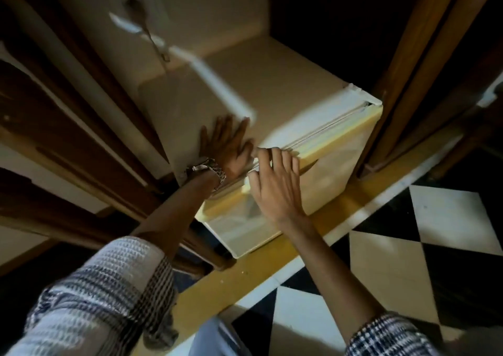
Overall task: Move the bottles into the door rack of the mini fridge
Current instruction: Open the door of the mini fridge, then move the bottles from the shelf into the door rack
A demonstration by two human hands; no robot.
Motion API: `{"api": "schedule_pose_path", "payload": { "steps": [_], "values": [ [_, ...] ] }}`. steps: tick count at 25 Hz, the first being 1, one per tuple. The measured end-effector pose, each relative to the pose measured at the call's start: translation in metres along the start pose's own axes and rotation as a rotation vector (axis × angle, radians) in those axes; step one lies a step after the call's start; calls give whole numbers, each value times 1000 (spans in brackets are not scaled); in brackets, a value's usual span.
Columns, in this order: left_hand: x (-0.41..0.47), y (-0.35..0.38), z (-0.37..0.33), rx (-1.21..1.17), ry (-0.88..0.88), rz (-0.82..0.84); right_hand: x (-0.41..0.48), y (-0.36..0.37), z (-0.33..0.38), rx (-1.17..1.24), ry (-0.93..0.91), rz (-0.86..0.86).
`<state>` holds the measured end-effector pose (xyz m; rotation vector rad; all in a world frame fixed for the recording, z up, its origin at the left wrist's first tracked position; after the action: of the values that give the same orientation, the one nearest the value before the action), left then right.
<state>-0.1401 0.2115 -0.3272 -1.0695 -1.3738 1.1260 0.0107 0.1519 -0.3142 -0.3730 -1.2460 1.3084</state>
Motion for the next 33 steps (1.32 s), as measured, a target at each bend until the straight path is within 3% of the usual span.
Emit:
{"api": "schedule_pose_path", "payload": {
  "steps": [3,6,9,11,15,18,20,23,25,28,30,33],
  "values": [
    [0,-6,-7,-16,27,106,-16,-19,-4,31,-37,126],
    [-10,-9,-11,-19,92,91,-66,-47,-40,-39,-70,286],
    [-10,-12,-26,-63,237,89,-111,-81,-106,-56,306,509],
    [-11,-12,-28,-48,292,85,-122,-103,-145,-210,508,573],
    [-11,-13,-32,-19,341,73,-121,-167,-205,-384,714,246],
    [-11,-14,-36,-34,351,71,-116,-186,-242,-350,765,147],
    [-10,-15,-33,-51,334,65,-115,-184,-245,-311,708,3],
    [-8,-13,-30,-85,331,64,-138,-154,-192,-58,377,-260],
    [-6,-10,-29,-90,341,54,-182,-93,-180,44,412,-112],
    [-5,-10,-28,-83,333,38,-243,-18,-243,-34,894,300],
    [-6,-10,-30,-86,334,33,-266,-10,-289,-195,1118,376],
    [-8,-14,-33,-109,338,53,-262,-3,-325,-219,1166,291]
  ]
}}
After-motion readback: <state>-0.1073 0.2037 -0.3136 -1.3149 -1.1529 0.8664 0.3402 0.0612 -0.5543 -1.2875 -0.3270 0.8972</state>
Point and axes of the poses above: each hand's wrist, its own x-axis towards the middle knuckle, its own y-axis out of the palm, z = x × y, the point moved 7 cm from there along x, towards the middle knuckle, and after that the axes turned 4 degrees about -z, right-handed, at the moved point
